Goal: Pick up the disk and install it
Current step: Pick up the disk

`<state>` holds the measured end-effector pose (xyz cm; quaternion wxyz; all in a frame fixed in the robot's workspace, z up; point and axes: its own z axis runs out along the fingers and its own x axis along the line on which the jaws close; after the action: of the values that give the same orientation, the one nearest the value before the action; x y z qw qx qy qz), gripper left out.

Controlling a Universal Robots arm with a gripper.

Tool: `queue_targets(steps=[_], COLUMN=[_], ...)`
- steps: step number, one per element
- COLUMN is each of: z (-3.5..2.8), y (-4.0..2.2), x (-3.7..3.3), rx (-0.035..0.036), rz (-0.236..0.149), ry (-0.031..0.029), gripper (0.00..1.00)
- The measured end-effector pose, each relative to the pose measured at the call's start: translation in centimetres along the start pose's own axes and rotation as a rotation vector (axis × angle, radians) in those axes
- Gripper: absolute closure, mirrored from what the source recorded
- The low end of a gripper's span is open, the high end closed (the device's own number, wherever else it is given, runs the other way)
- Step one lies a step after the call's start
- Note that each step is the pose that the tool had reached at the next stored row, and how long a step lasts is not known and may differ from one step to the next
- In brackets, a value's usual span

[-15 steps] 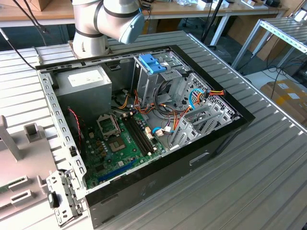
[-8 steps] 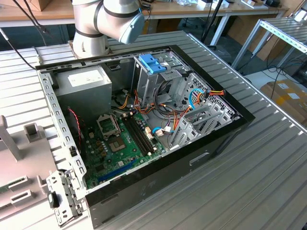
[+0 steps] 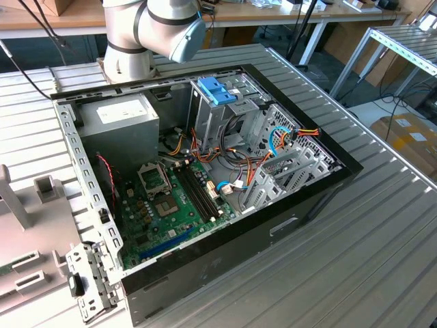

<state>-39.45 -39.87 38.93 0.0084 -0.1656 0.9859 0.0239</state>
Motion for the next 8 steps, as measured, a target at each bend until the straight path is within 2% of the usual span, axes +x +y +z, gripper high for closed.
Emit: queue_targets(steps=[8], z=[0.0], y=[0.0], x=[0.0], rx=[-0.0009], rz=[-0.04], ry=[0.0018], gripper=[0.89])
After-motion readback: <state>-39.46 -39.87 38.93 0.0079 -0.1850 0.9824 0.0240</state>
